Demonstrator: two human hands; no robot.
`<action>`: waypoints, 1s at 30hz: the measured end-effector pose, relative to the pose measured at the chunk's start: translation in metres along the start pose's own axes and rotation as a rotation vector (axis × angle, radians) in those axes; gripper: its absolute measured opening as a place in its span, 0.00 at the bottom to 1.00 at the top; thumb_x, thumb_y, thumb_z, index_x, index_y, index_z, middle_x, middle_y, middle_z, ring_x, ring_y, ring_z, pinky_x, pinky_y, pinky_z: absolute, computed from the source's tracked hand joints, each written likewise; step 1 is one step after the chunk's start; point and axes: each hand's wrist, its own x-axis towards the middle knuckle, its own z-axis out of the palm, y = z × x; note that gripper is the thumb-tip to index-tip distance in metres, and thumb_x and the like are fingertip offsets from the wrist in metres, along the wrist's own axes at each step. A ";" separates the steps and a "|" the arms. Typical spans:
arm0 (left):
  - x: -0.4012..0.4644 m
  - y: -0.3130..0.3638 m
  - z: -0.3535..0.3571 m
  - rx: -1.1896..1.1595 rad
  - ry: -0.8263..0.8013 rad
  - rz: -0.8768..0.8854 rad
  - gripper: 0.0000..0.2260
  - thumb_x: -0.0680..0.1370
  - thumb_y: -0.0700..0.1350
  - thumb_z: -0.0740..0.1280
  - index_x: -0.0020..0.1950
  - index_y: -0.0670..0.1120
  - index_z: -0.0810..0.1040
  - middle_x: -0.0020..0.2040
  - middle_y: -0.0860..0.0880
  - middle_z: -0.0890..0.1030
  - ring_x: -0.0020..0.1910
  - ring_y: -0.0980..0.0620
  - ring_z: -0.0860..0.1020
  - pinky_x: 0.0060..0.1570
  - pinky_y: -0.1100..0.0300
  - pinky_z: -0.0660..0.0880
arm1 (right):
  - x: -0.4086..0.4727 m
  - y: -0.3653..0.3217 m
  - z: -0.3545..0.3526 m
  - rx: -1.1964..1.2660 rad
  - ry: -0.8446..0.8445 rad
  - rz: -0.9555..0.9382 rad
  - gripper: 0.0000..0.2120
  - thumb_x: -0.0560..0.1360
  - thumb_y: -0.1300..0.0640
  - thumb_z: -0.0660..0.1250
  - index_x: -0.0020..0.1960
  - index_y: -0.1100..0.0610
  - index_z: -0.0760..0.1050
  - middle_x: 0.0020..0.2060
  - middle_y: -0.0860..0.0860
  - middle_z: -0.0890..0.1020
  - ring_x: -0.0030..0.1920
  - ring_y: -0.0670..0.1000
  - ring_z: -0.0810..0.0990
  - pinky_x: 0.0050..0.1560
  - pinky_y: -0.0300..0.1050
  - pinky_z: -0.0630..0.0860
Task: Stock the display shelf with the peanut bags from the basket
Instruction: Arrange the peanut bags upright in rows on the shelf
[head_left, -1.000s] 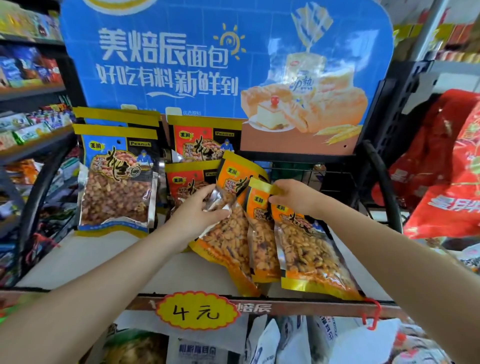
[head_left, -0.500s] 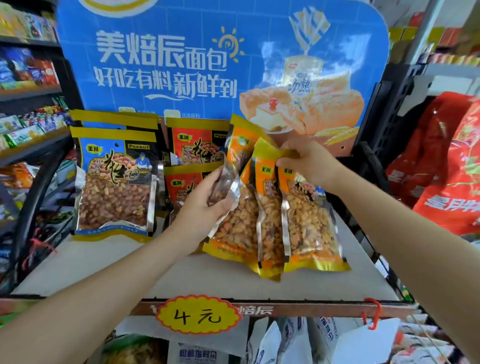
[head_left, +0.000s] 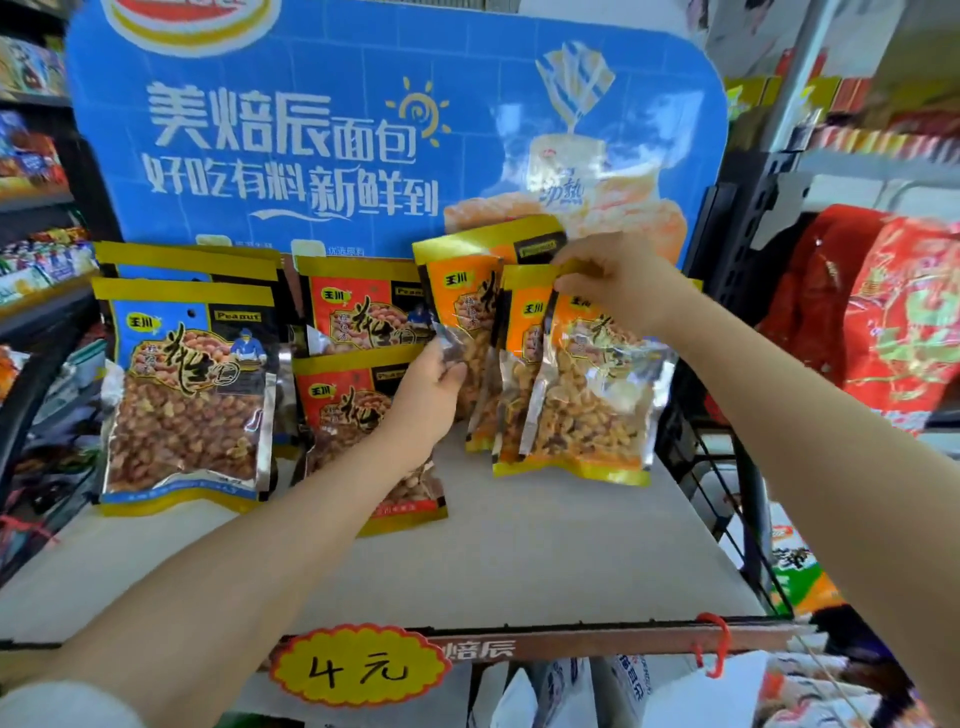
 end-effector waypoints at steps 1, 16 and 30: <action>0.003 0.002 0.000 -0.018 -0.023 0.002 0.11 0.81 0.38 0.57 0.62 0.45 0.72 0.55 0.41 0.78 0.57 0.40 0.75 0.56 0.50 0.71 | 0.001 0.002 0.000 -0.003 -0.005 -0.015 0.08 0.76 0.61 0.64 0.54 0.60 0.78 0.38 0.50 0.74 0.33 0.42 0.69 0.36 0.39 0.66; -0.025 -0.005 -0.008 0.302 -0.031 0.194 0.18 0.80 0.40 0.59 0.70 0.45 0.65 0.67 0.47 0.69 0.57 0.56 0.72 0.54 0.68 0.71 | 0.007 0.010 0.045 -0.160 -0.056 -0.033 0.29 0.72 0.62 0.69 0.70 0.55 0.62 0.66 0.58 0.70 0.65 0.60 0.67 0.64 0.56 0.66; -0.050 -0.002 0.002 0.684 -0.236 -0.036 0.39 0.71 0.54 0.72 0.73 0.41 0.55 0.70 0.42 0.64 0.66 0.45 0.68 0.59 0.57 0.68 | -0.069 0.051 0.073 0.285 0.127 0.886 0.25 0.72 0.57 0.70 0.64 0.65 0.65 0.60 0.63 0.74 0.53 0.61 0.76 0.44 0.50 0.74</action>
